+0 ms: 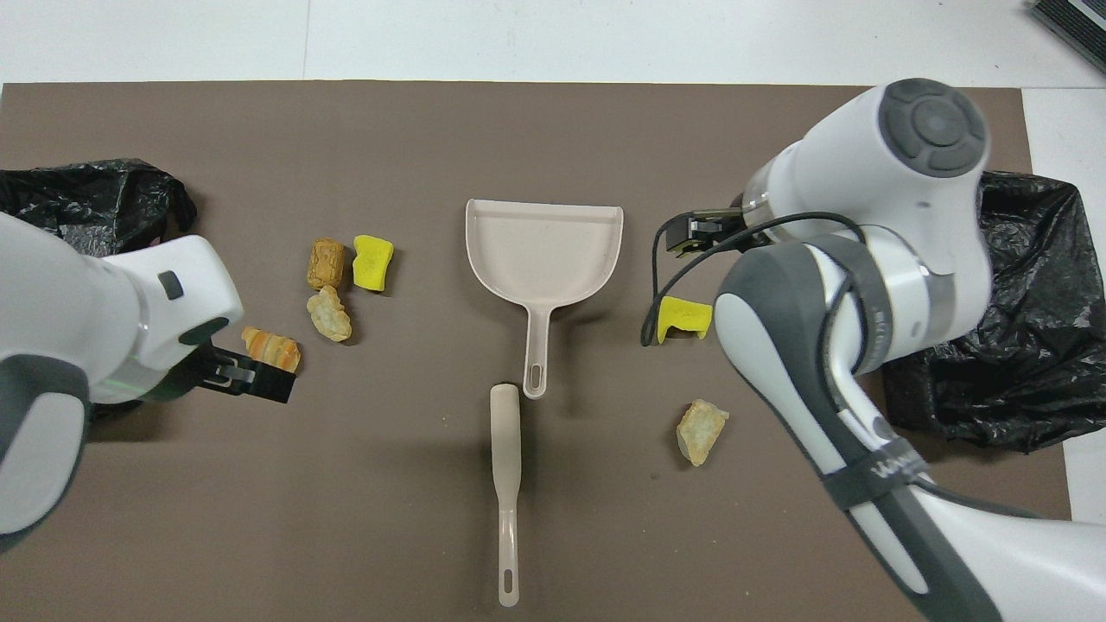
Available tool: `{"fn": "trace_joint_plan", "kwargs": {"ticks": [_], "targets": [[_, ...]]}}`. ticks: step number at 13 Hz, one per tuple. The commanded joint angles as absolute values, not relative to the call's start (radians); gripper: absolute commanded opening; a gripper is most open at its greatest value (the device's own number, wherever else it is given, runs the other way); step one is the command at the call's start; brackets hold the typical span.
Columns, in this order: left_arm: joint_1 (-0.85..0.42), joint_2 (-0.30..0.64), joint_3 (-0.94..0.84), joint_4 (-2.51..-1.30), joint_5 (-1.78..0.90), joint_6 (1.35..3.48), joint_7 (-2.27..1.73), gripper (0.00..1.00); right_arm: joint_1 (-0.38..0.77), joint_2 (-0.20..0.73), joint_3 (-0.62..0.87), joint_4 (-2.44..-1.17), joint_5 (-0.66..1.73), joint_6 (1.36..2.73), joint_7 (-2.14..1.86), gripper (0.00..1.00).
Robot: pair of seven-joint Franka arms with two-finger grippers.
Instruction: Sweep and dump trash in bin
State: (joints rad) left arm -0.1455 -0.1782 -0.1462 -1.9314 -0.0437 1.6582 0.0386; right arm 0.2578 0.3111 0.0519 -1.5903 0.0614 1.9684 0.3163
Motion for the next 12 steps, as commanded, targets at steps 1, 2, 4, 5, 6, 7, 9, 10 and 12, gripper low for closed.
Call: {"fn": "trace_joint_plan", "kwargs": {"ticks": [1,2,4,5,6,7,9,10,12], "targets": [[-0.247,-0.293,-0.130,-2.086,-0.049,1.735,-0.064,1.00,0.308,0.396,0.052,-1.510,0.077,2.002,0.411,1.00],[-0.291,-0.298,-0.130,-2.107,-0.049,1.756,-0.124,1.00,0.327,0.420,0.052,-1.496,0.075,2.020,0.435,1.00],[-0.382,-0.301,-0.130,-2.169,-0.049,1.816,-0.245,1.00,0.396,0.454,0.048,-1.491,0.068,2.063,0.523,1.00],[-0.421,-0.302,-0.132,-2.192,-0.049,1.839,-0.309,1.00,0.406,0.469,0.051,-1.491,0.066,2.069,0.540,1.00],[-0.473,-0.293,-0.132,-2.210,-0.049,1.859,-0.363,1.00,0.422,0.485,0.051,-1.488,0.066,2.069,0.561,0.97],[-0.517,-0.291,-0.132,-2.235,-0.051,1.903,-0.403,1.00,0.443,0.494,0.051,-1.486,0.067,2.065,0.584,0.87],[-0.593,-0.287,-0.133,-2.296,-0.052,1.980,-0.468,1.00,0.452,0.489,0.052,-1.494,0.086,2.046,0.586,0.87],[-0.633,-0.247,-0.132,-2.313,-0.052,2.029,-0.501,1.00,0.456,0.488,0.054,-1.502,0.086,2.039,0.584,0.87],[-0.702,-0.196,-0.133,-2.362,-0.052,2.146,-0.583,1.00,0.460,0.486,0.077,-1.531,0.086,2.017,0.583,0.86]]}}
